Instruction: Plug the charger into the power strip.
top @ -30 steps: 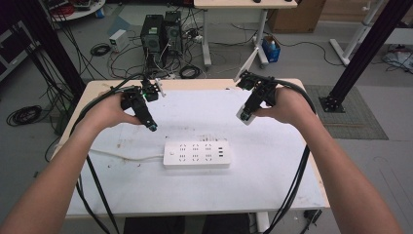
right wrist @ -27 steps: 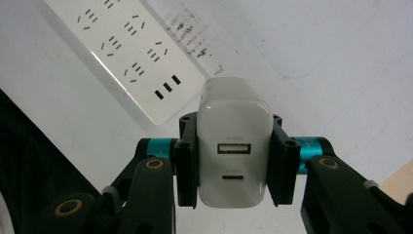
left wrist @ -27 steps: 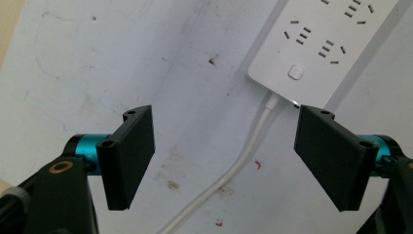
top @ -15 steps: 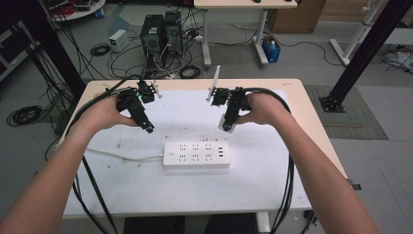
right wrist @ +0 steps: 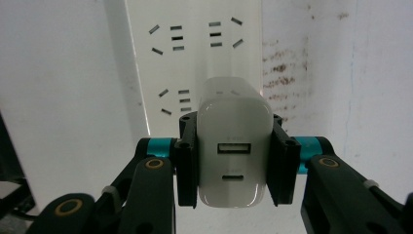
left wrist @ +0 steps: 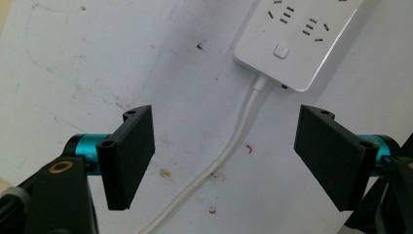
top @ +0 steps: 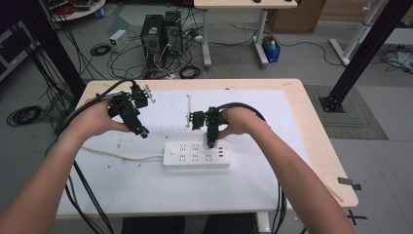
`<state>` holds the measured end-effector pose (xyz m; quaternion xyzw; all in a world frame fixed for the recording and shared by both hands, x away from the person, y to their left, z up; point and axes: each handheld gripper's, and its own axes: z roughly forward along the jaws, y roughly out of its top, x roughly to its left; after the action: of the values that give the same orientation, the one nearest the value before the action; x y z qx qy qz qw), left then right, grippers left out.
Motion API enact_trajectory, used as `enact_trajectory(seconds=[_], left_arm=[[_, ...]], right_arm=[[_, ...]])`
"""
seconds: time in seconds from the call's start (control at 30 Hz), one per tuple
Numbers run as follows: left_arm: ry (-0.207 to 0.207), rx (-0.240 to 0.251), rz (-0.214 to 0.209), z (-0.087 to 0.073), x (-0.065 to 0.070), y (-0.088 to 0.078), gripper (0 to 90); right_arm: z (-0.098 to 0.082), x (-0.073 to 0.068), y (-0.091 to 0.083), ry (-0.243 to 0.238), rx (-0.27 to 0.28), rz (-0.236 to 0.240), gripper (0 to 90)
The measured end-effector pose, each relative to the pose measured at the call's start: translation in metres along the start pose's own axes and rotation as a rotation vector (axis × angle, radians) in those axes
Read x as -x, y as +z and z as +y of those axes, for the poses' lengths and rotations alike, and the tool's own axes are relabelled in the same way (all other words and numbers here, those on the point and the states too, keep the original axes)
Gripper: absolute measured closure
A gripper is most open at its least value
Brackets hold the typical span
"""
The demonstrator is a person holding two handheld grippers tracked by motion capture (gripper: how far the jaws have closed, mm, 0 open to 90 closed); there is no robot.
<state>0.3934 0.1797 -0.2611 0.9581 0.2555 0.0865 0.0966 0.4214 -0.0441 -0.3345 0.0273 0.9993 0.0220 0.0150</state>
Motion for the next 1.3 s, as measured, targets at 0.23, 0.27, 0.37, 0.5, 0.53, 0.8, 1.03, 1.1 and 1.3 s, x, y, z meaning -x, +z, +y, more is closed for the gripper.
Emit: enact_trajectory(seconds=[0.23, 0.27, 0.37, 0.5, 0.53, 0.8, 1.03, 1.1, 1.3], left_arm=[[-0.015, 0.004, 0.0, -0.006, -0.002, 0.0, 22.9], [-0.015, 0.007, 0.002, -0.006, -0.002, 0.0, 22.9], [-0.018, 0.003, -0.001, -0.007, -0.003, 0.001, 22.9], [-0.02, 0.006, -0.005, -0.008, -0.002, 0.004, 22.9], [-0.02, 0.006, -0.005, -0.008, -0.002, 0.004, 22.9], [-0.01, -0.005, -0.013, -0.006, -0.001, 0.008, 22.9], [-0.008, -0.003, -0.018, -0.003, -0.004, 0.01, 22.9], [-0.009, -0.003, -0.019, -0.002, -0.005, 0.012, 22.9], [-0.003, -0.001, -0.028, 0.001, -0.007, 0.015, 22.9]], right_arm=[[0.004, 0.0, 0.008, -0.019, -0.022, 0.016, 62.4], [0.005, 0.001, 0.009, -0.03, -0.016, 0.016, 62.4], [0.007, 0.0, 0.012, -0.059, -0.021, 0.018, 62.4], [0.008, 0.0, 0.014, -0.073, -0.025, 0.015, 62.6], [0.008, -0.001, 0.014, -0.076, -0.027, 0.015, 62.7], [0.009, -0.003, 0.023, -0.108, -0.045, -0.006, 63.1], [0.01, -0.003, 0.024, -0.097, -0.051, -0.011, 63.2], [0.011, -0.003, 0.024, -0.079, -0.054, -0.007, 63.2], [0.01, -0.004, 0.028, -0.077, -0.04, -0.012, 63.1]])
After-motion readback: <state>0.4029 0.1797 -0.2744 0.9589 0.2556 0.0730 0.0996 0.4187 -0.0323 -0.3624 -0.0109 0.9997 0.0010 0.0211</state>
